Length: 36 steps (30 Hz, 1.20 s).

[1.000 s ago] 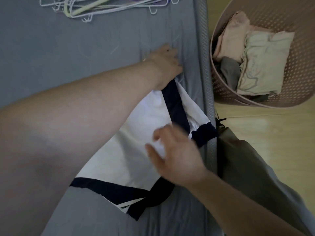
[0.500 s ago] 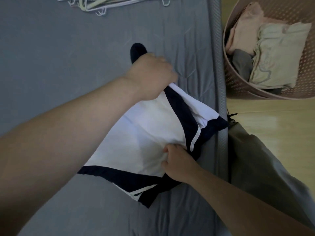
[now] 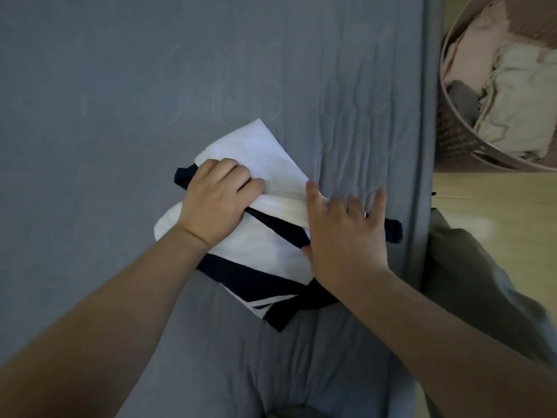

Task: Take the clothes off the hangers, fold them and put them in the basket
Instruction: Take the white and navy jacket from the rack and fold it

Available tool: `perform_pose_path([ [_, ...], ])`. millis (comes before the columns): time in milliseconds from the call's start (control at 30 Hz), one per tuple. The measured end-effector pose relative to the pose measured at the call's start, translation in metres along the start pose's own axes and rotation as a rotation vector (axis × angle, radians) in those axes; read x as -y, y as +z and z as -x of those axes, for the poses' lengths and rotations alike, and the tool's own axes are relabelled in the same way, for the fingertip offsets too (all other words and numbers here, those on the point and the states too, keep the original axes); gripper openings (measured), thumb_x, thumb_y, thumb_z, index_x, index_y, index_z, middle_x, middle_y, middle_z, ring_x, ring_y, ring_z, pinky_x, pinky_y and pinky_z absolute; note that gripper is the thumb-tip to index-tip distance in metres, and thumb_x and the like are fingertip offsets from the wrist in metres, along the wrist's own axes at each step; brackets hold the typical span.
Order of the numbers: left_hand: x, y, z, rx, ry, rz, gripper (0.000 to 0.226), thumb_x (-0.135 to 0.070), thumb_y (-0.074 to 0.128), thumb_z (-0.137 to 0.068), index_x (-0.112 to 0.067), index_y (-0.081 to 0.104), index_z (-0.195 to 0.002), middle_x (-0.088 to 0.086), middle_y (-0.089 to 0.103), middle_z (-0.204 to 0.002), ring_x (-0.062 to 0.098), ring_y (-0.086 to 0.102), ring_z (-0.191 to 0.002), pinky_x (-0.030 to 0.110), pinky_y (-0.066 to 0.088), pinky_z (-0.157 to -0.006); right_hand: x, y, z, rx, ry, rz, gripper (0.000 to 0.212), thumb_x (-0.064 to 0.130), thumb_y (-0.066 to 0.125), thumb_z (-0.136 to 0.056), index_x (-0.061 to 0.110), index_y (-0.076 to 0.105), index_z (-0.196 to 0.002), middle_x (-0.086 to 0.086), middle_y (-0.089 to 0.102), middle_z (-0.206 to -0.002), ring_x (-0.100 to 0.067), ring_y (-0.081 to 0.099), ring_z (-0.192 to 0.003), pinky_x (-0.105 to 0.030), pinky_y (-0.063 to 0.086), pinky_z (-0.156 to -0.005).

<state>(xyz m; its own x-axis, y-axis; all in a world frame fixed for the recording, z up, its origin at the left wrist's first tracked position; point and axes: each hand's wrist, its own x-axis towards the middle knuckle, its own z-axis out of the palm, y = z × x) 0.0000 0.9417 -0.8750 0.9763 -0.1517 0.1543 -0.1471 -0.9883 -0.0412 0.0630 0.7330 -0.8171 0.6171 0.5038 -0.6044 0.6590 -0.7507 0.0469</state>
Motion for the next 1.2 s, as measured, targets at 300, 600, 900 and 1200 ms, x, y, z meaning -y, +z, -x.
perform_pose_path([
  [300, 0.027, -0.008, 0.061, -0.049, 0.141, -0.082, 0.029, 0.011, 0.062, -0.076, -0.018, 0.065, -0.074, 0.0, 0.057, -0.071, 0.024, 0.06, -0.071, 0.034, 0.041, -0.066, 0.087, 0.057, 0.037, -0.094, -0.205, -0.258, 0.066, 0.01, 0.09, -0.027, 0.003, 0.065, -0.087, -0.012, 0.053, -0.065, -0.023, 0.051, -0.051, -0.023, 0.023, -0.037],
  [600, 0.023, 0.022, 0.143, 0.573, -0.069, 0.015, 0.041, -0.01, 0.064, -0.073, -0.022, 0.058, -0.112, 0.0, 0.056, -0.101, 0.026, 0.056, -0.1, 0.038, 0.041, -0.083, 0.112, 0.107, 0.024, 0.199, -0.35, -0.38, 0.079, 0.069, 0.025, -0.092, 0.011, 0.036, -0.145, -0.009, 0.041, -0.135, -0.028, 0.042, -0.124, -0.04, 0.048, -0.094],
  [900, 0.009, 0.023, 0.035, 0.148, -0.627, 0.127, 0.037, -0.024, 0.052, -0.093, -0.009, 0.052, -0.126, 0.013, 0.053, -0.125, 0.034, 0.05, -0.111, 0.046, 0.041, -0.091, 0.067, 0.115, -0.021, -0.539, 0.055, -0.324, 0.037, 0.041, 0.057, -0.095, 0.018, 0.057, -0.125, -0.014, 0.053, -0.124, -0.033, 0.052, -0.107, -0.046, 0.042, -0.084],
  [1200, 0.052, 0.061, 0.052, 0.576, -0.973, 0.482, 0.07, -0.07, 0.062, -0.078, -0.013, 0.053, -0.119, 0.007, 0.059, -0.119, 0.032, 0.055, -0.111, 0.043, 0.046, -0.093, 0.022, 0.106, -0.049, 0.053, 0.089, -0.917, 0.074, 0.066, 0.066, -0.078, 0.032, 0.033, -0.135, 0.003, 0.049, -0.135, -0.022, 0.051, -0.121, -0.037, 0.045, -0.093],
])
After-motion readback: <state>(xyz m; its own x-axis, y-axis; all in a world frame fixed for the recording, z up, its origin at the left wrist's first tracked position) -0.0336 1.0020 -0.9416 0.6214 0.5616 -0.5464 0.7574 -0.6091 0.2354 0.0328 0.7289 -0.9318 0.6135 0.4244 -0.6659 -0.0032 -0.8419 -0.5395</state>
